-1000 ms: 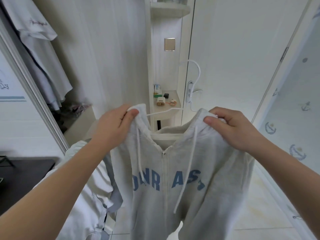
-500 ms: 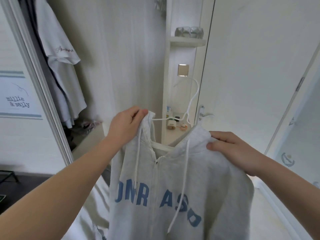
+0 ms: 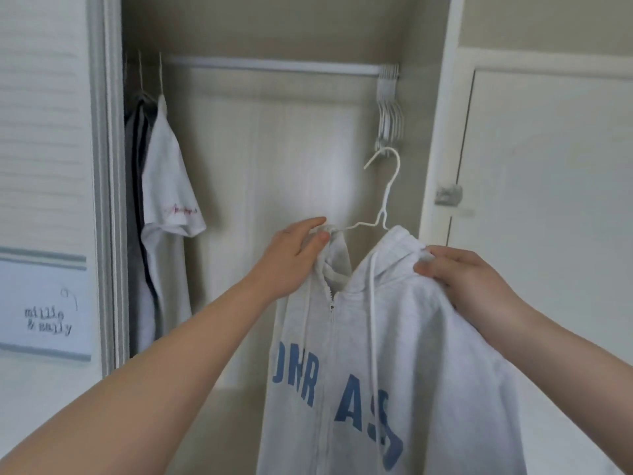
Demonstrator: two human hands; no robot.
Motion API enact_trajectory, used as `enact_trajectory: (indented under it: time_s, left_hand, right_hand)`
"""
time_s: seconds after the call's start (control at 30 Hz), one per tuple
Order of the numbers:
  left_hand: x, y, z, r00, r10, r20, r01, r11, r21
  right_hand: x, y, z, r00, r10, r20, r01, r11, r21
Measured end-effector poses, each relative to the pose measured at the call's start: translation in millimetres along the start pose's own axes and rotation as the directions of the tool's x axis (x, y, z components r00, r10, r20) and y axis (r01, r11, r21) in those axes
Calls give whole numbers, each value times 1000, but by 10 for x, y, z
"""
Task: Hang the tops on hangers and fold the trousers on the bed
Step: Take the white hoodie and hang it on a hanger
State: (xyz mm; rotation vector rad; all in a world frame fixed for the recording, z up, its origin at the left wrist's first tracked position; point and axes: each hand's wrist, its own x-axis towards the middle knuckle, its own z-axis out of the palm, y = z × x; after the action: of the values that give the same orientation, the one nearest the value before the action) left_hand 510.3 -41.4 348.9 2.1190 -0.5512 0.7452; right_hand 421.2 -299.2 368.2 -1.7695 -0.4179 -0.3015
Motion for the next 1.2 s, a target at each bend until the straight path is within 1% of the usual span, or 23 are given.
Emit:
enact_trajectory:
  time_s: [0.17,0.33,0.5,0.6,0.63,0.7,0.77,0.83,0.93,1.07,1.13,1.2]
  left_hand:
    - [526,-282,-489,1000,24,-12,-24,999,-25]
    - [827,-441,-867,998,28,-53,-31,997,-71]
    - [1088,-476,-1064,998,36,-54,-43,993,-114]
    - [1254,-490,-1082,999,9,-47,-14,992,-125]
    - [1308,-494,-1075,998,14,-54,-20,994,-109]
    - [1427,-506,-1053,997,31,-76,-33,999,-20]
    - [1572,-524,-1018,995,16,-103,-6,996,92]
    - [1741,-563,-954,990,-14,-140,37,986,163]
    - [2014,-691,-846,983,9,-186,48,954,297]
    - [2369,-913,-845,971,33,-236,59,926,373]
    - [2504,-1023,-880,969,28,-244,76,911,406]
    - [2617,-1139,-916,967,25,-252,89,898,430]
  right_hand:
    - [849,-323,563,987,-126,-95,122,991,-54]
    - [1724,-651,998,951,-220,-216,202,974,-102]
    - [2554,-981,1332,921,-262,-288,225,962,-157]
    - [3015,-1100,1517,911,-265,-317,212,959,-190]
    - [3146,-1132,1577,910,-258,-325,200,959,-201]
    - [3380,-1181,1698,913,-241,-329,185,964,-194]
    - [3611,-1227,1789,924,-210,-318,171,974,-146]
    - [3875,-1252,1834,933,-193,-304,168,980,-106]
    - [4327,-1287,1872,925,-201,-323,187,980,-75]
    - [4913,-1371,1875,923,-198,-330,200,979,-29]
    - [5125,-1398,1869,922,-198,-333,196,980,-39]
    - [5374,-1387,1853,915,-230,-332,228,973,-47]
